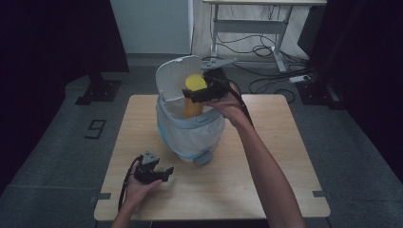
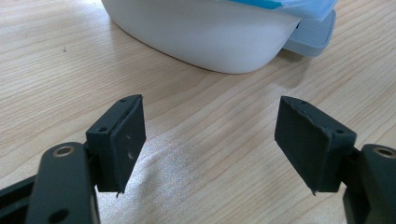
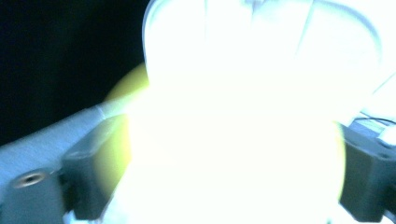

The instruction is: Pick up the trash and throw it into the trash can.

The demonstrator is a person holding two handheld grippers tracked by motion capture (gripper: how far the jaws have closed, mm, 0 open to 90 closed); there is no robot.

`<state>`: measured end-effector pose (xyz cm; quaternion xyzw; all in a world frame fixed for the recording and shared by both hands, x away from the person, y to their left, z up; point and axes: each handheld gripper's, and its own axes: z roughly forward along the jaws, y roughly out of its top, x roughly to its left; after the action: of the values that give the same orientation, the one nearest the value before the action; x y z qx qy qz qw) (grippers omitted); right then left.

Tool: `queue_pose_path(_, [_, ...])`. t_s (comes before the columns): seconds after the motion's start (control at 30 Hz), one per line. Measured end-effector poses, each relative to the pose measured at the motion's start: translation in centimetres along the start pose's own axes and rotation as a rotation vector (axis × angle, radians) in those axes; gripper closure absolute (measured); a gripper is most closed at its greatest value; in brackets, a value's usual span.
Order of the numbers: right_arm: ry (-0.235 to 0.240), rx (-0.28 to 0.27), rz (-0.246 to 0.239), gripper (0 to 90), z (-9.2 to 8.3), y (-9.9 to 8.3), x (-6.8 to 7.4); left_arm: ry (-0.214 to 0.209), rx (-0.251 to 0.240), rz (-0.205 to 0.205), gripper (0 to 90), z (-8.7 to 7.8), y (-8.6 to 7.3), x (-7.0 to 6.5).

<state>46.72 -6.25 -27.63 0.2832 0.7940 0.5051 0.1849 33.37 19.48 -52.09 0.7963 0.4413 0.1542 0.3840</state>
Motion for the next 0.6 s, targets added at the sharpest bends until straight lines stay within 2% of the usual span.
queue_pose_path(0.23, [-0.017, -0.017, -0.005, 8.4, -1.3, -1.2, -0.5, 0.002, 0.001, -0.003, 25.0, 0.0, 0.0, 0.1])
queue_pose_path(0.37, [-0.023, -0.036, -0.012, 9.7, -2.8, -2.0, -0.7, 0.003, 0.002, -0.004, 25.0, 0.0, 0.0, 0.1])
queue_pose_path(0.6, [-0.042, -0.059, -0.007, 11.7, -6.4, -5.1, -1.5, -0.002, -0.002, -0.016, 25.0, 0.0, 0.1, 0.1])
